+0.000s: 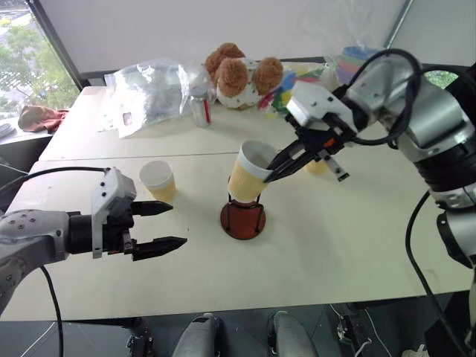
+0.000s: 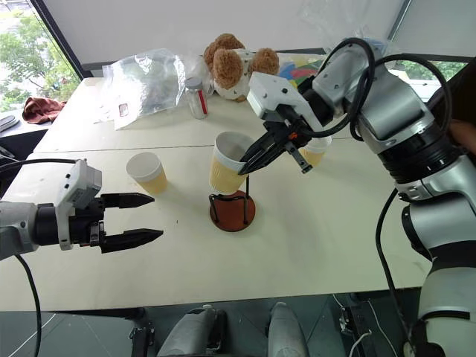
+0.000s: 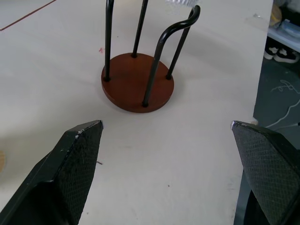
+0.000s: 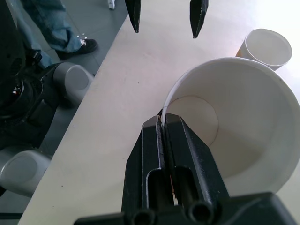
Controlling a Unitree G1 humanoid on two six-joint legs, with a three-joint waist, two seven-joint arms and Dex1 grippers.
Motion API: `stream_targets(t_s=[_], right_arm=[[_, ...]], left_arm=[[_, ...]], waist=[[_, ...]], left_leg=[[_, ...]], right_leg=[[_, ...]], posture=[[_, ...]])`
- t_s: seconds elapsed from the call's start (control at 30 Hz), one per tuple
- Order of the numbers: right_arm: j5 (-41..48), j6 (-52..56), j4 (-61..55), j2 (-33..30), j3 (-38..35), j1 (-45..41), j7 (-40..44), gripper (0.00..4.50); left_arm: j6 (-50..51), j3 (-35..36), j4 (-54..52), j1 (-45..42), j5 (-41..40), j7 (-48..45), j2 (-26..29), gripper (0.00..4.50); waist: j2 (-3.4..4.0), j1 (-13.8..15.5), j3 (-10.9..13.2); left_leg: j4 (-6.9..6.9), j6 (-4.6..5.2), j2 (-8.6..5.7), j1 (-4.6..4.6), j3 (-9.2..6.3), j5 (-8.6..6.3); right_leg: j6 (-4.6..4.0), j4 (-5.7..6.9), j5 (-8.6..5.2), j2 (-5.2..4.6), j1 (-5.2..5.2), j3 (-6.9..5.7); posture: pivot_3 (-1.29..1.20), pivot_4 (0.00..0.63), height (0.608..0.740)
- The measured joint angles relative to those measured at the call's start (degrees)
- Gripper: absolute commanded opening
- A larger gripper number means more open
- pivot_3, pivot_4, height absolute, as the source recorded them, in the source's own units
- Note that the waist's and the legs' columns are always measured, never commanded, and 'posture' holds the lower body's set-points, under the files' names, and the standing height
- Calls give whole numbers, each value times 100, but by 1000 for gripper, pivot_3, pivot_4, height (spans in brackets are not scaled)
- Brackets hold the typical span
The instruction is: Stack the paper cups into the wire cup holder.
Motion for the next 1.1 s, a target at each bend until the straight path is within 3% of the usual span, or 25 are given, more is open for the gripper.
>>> stream_targets(t_s=[0.2,0.3,0.4,0.67,0.9,1.1], right_arm=[[-103,-329,205,90,371,-150,0,39],[-114,-493,251,32,626,-185,0,903],[-134,-597,369,24,688,-190,0,2318],[-547,-574,1246,276,185,-287,-2,2318],[-2412,-1624,3922,382,-247,-571,-672,2318],[-3390,-2222,5165,555,-326,-549,-1067,2318]], left_arm=[[0,0,3,-3,-4,73,-27,4500],[1,0,9,-27,-22,95,-30,4500],[1,0,14,-129,-45,116,-46,4500],[5,-11,27,-191,-77,196,-114,4500],[122,4,31,-665,-386,173,36,4500],[128,-5,120,-1139,-417,41,369,4500]], waist=[[0,-3,0],[0,-4,0],[0,-5,0],[0,6,0],[-3,-7,-1],[2,-81,1]], left_leg=[[0,0,0,0,1,0],[0,0,0,0,1,0],[0,0,0,0,1,0],[-1,-5,-1,0,1,3],[-1,-9,-5,0,3,5],[-14,-21,3,0,11,12]], right_leg=[[0,0,0,0,-1,-1],[0,0,0,0,-1,-2],[0,0,0,1,-1,-2],[0,0,0,2,0,-3],[-1,-1,0,1,1,-2],[-1,0,0,10,-9,1]], posture=[[0,150,740],[0,150,740],[0,150,740],[0,150,740],[0,150,740],[0,150,740]])
